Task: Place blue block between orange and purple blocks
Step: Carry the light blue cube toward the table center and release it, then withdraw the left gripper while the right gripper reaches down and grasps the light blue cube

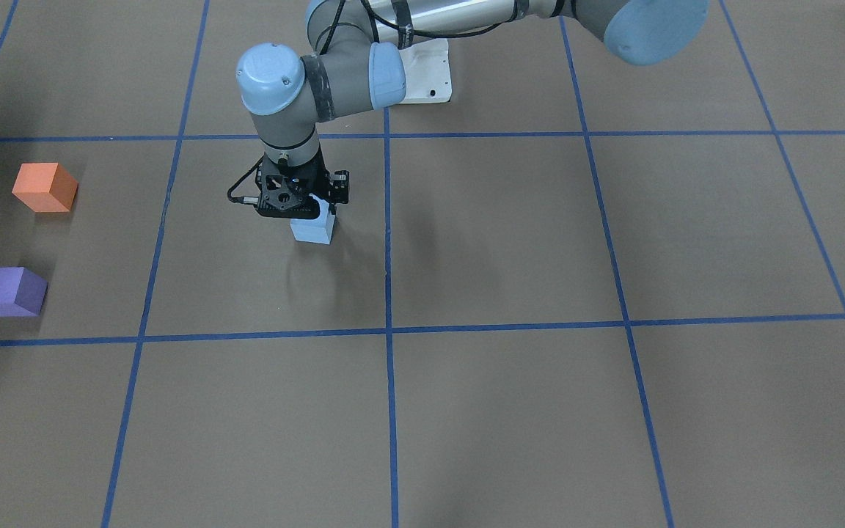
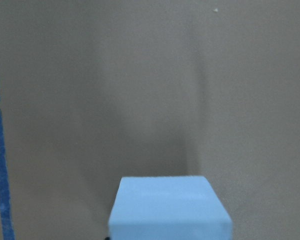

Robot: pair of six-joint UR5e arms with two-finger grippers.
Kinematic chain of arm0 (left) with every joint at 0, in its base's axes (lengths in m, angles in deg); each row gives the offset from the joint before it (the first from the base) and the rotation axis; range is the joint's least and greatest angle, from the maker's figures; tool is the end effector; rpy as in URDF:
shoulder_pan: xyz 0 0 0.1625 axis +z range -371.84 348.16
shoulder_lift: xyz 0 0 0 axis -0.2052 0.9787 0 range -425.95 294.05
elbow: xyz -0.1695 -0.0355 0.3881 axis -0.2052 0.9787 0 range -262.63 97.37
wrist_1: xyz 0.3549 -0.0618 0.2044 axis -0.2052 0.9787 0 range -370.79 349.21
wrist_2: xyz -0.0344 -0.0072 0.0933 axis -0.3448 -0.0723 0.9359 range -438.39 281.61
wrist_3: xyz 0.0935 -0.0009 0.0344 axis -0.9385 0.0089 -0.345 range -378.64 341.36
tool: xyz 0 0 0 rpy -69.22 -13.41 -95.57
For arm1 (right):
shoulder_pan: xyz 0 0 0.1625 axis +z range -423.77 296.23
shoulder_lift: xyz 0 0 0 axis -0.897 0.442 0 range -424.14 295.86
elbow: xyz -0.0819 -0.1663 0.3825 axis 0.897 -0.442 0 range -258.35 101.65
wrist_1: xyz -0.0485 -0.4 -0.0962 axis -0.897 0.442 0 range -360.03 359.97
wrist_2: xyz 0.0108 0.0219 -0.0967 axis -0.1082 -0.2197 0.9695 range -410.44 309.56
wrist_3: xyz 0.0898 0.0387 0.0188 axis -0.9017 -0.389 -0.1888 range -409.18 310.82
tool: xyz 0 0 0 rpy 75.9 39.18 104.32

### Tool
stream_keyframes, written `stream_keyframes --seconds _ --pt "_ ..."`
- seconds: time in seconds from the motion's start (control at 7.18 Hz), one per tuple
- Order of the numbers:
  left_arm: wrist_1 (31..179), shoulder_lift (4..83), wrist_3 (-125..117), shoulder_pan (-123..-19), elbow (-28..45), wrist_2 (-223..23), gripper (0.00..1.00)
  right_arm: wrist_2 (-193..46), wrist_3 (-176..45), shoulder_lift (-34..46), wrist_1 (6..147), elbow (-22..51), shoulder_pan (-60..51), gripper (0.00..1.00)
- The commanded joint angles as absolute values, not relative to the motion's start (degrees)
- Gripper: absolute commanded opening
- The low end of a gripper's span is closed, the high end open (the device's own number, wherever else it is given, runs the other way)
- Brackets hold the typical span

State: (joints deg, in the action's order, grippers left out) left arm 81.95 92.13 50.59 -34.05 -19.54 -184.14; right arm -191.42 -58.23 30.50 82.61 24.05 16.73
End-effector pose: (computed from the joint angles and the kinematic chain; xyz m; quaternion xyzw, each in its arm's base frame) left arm 0.7262 -0.4112 0.0629 0.0175 0.3911 0.0397 0.9193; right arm -0.0219 -0.4697 0.5678 0.0484 -0.4402 -0.0602 0.8946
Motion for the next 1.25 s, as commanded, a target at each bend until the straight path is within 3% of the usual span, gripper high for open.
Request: stream_keyframes --seconds 0.0,0.42,0.7,0.84,1.11 --pt "81.67 92.17 50.88 -33.9 -18.31 -182.54 1.0 -191.59 -58.76 29.91 80.04 24.13 14.99 1.0" --pt "69.77 87.72 50.62 -39.33 1.22 -182.98 1.0 -191.25 -75.36 23.95 79.86 25.97 8.52 1.0" --pt "68.13 71.95 50.09 -44.16 20.28 -185.24 1.0 -185.93 -98.04 15.44 79.86 28.51 -1.22 1.0" --pt "68.31 65.25 48.18 -48.1 26.12 -189.53 1.0 -178.4 -106.66 13.05 79.95 30.79 -8.85 1.0" --pt "68.57 59.14 44.12 -52.0 29.86 -191.68 1.0 -166.69 -122.42 5.06 80.13 30.12 -22.48 1.0"
